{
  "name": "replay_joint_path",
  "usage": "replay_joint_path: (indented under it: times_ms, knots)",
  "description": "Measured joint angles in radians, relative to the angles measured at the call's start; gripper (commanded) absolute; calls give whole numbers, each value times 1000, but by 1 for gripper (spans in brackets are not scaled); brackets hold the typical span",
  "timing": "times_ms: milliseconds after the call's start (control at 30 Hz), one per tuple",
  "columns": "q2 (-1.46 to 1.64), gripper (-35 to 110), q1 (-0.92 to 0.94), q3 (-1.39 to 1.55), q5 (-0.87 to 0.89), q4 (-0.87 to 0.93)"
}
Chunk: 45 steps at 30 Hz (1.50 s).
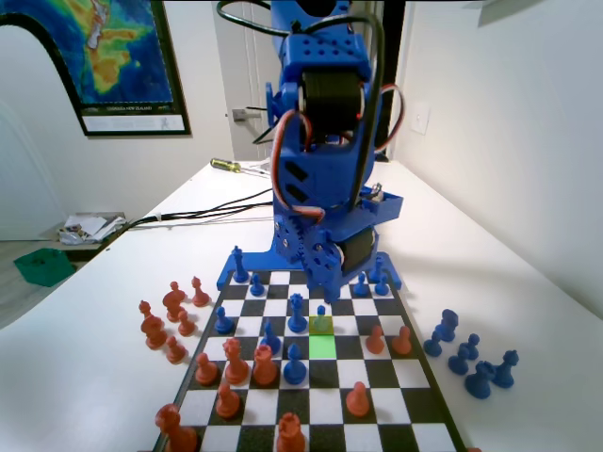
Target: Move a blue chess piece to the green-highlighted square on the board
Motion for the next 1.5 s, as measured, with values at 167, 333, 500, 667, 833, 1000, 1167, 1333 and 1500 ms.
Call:
replay_joint_path:
  times_ms: [167,333,500,667,833,1000,1167,1333,1500]
  knots:
    - [-32,12,3,-2,-9,-21]
    - [-69,12,8,-2,-18,-35]
    - [-95,12,11,-3,-29,-60]
    - [-123,12,20,-6,-35,-78]
    - [-149,12,26,-12,-49,-81]
    - [-176,12,29,-23,-52,-97]
    - [-178,12,29,-26,-54,-110]
    - [-178,12,23,-26,-46,-127]
    - [-178,12,12,-25,-43,-124]
